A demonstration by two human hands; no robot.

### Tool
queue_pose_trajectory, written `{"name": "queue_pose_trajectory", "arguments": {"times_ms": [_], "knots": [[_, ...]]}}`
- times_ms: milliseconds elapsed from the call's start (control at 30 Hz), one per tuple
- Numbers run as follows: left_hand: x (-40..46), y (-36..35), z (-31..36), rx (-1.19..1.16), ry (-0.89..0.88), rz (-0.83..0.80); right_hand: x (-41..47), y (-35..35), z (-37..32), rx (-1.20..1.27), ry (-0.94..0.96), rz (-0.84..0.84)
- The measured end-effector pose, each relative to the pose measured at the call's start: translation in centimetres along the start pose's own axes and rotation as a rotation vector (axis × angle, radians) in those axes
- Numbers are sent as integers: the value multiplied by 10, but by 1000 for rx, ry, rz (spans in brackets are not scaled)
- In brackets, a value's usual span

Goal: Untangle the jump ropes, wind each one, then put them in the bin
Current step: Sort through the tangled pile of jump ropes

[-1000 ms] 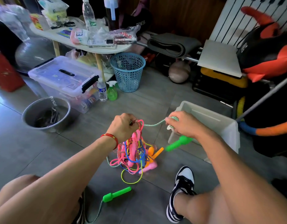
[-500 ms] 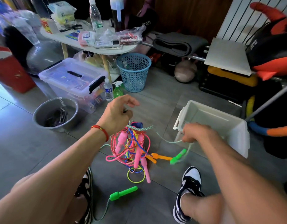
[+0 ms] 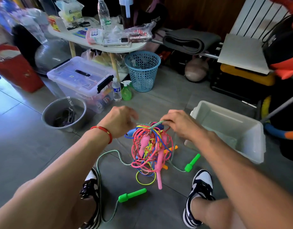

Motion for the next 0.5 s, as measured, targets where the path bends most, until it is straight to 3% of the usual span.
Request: {"name": "queue_pose_trajectory", "arguments": {"times_ms": [67, 233, 400, 500], "knots": [[-1, -11, -12, 69, 75, -60, -6, 12, 6, -17, 7, 15], [-11, 11, -32, 58, 262, -13, -24, 36, 22, -32, 6, 55], [-24, 26, -54, 158, 379, 25, -57, 54, 84, -11, -267, 92], [-27, 23, -60, 9, 380, -5, -76, 53, 106, 72, -355, 67]]}}
Point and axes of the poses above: each hand's wrist, its own x-axis towards the middle knuckle, its own y-axis out of the back of the hand, z = x × y, the point moved 10 cm from there along x, towards the middle knuckle, and after that the axes turned 10 degrees about -z, right-handed, at the moved point
